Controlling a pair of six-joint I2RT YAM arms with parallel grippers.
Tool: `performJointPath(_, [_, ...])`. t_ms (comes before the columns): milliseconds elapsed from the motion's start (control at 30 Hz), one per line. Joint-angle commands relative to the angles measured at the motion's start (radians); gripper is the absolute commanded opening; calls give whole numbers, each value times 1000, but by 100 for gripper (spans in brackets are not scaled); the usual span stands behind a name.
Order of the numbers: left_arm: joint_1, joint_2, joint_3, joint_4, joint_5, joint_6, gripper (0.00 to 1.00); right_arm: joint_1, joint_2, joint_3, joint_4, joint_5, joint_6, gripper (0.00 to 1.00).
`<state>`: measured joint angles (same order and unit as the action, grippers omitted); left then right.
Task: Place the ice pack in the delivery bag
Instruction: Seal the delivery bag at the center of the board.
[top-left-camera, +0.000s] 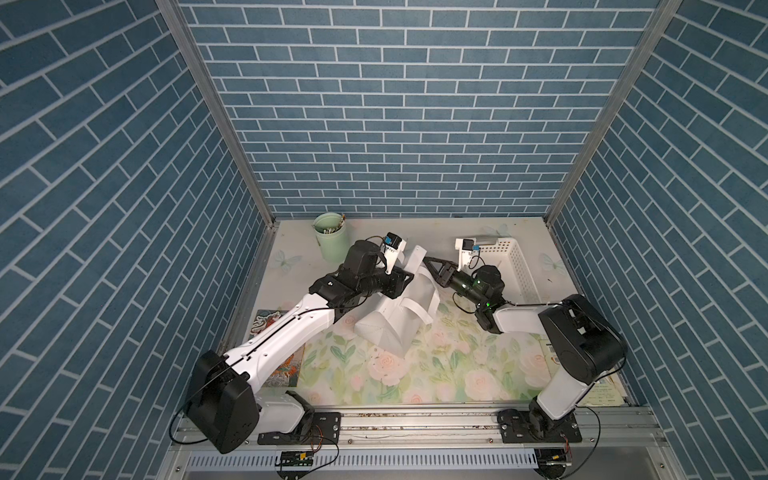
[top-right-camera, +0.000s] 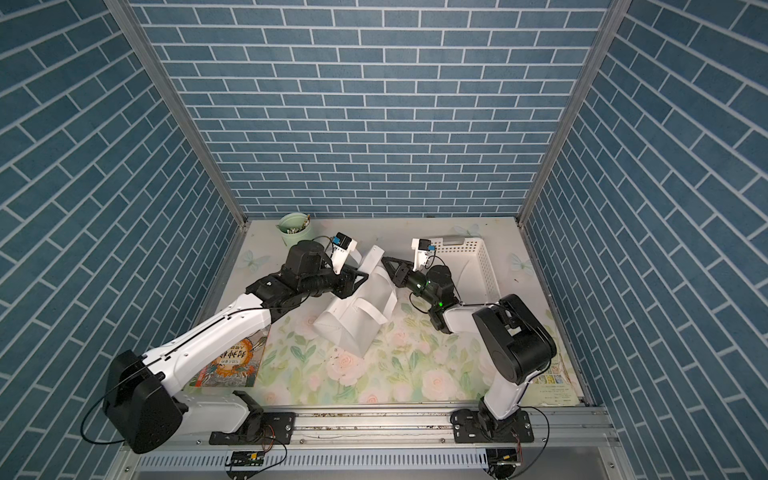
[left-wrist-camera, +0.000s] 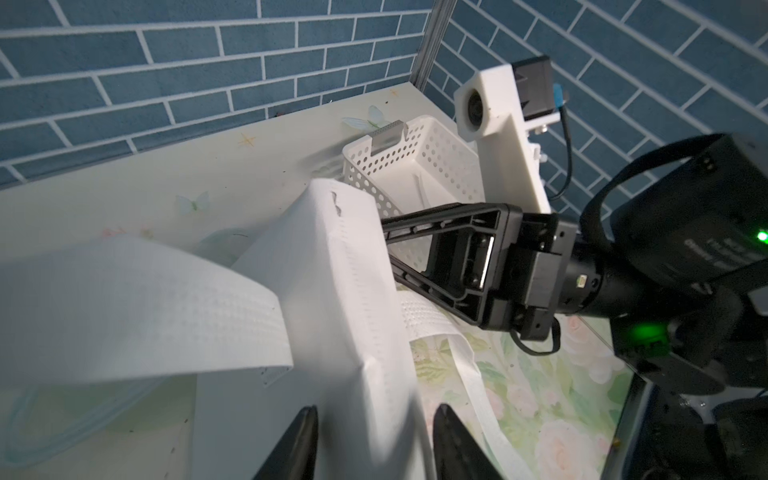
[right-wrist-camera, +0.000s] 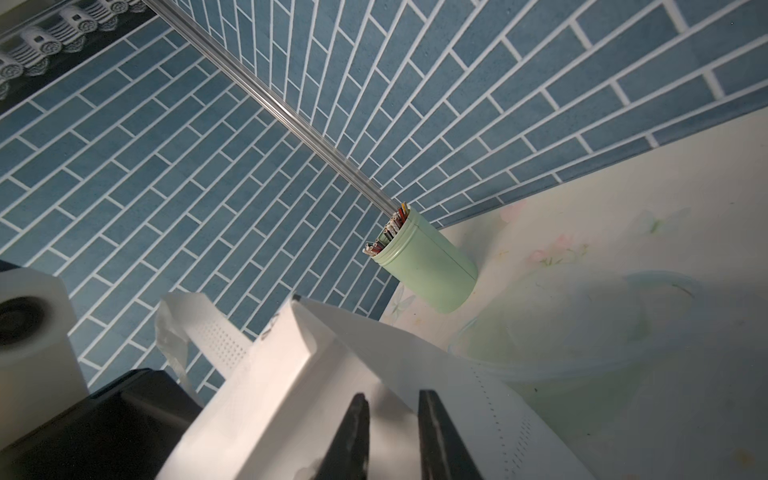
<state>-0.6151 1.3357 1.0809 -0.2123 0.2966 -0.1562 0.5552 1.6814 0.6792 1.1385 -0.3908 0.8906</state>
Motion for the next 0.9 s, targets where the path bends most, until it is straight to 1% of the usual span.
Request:
performJointPath(0, [-6,-8,7,-39,-43,-15,63,-1,-112,-44,-121,77,-123,26])
performJointPath(67, [-7,2,25,-40,-74,-20,69,-1,-164,-76,-160,101,-145,26])
performJointPath(167, [-7,27,58,-39,-105,-35,72,1,-226,-112,-207,128,-169,27])
performJointPath(333, [-6,81,125,-43,-79,-53,72,-1,-296,-152,-253,147,-194,28])
performJointPath(467, [-6,88,152,-22,-47,-71,72,0,-336,-169,-280,157,-209,28])
performJointPath(667, [-7,110,196,16,-78,-97,73,0,-376,-188,-293,171,-218,29])
performJointPath(867, [-6,210,278,-4,-100,-97,73,-1,-384,-190,-308,175,-223,29])
